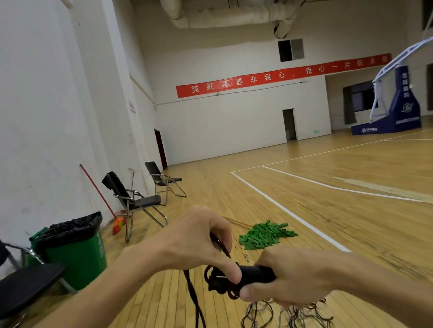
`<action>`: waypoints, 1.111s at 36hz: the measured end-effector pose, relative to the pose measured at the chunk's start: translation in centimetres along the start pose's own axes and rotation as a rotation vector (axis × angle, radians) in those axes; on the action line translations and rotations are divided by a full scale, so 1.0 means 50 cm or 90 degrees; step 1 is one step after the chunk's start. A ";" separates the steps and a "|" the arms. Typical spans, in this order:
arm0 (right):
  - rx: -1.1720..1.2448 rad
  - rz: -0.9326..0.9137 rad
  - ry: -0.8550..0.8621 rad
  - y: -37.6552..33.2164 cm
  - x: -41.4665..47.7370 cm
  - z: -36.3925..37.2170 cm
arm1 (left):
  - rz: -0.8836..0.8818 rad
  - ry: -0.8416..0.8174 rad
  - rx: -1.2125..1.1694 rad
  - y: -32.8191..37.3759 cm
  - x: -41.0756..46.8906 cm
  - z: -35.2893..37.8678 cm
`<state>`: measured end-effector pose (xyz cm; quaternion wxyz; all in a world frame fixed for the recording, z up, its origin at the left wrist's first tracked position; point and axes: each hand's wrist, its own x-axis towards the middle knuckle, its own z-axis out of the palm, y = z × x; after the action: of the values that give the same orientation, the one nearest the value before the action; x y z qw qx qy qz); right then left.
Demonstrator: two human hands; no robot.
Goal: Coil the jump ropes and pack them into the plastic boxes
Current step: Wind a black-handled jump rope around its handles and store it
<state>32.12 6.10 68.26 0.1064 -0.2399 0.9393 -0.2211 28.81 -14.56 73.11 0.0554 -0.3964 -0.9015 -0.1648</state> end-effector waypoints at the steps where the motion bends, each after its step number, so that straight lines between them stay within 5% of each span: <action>1: -0.005 -0.008 -0.004 -0.002 -0.002 -0.003 | -0.005 0.000 -0.012 0.000 0.005 0.000; 8: 0.052 -0.094 -0.024 -0.024 -0.022 -0.009 | 0.008 -0.026 -0.126 0.018 0.027 0.003; 15: 0.187 -0.164 0.007 -0.014 -0.032 -0.022 | 0.044 0.061 -0.345 0.003 0.022 0.015; 24: 0.356 -0.189 0.044 0.014 -0.022 -0.024 | -0.045 0.081 -0.609 0.001 0.007 0.073; 28: 0.414 -0.179 0.108 0.020 -0.014 -0.035 | -0.173 0.091 -0.716 0.007 0.004 0.099; 34: 0.354 -0.096 0.291 0.045 0.007 -0.059 | -0.205 0.104 -0.612 0.012 0.004 0.133; 40: 0.189 0.021 0.349 0.075 0.041 -0.025 | -0.083 0.103 -0.231 -0.006 -0.004 0.138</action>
<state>28.44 8.46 67.42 -0.1132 -0.1376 0.8943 -0.4104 28.96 -12.52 66.51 0.0450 -0.3264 -0.8733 -0.3588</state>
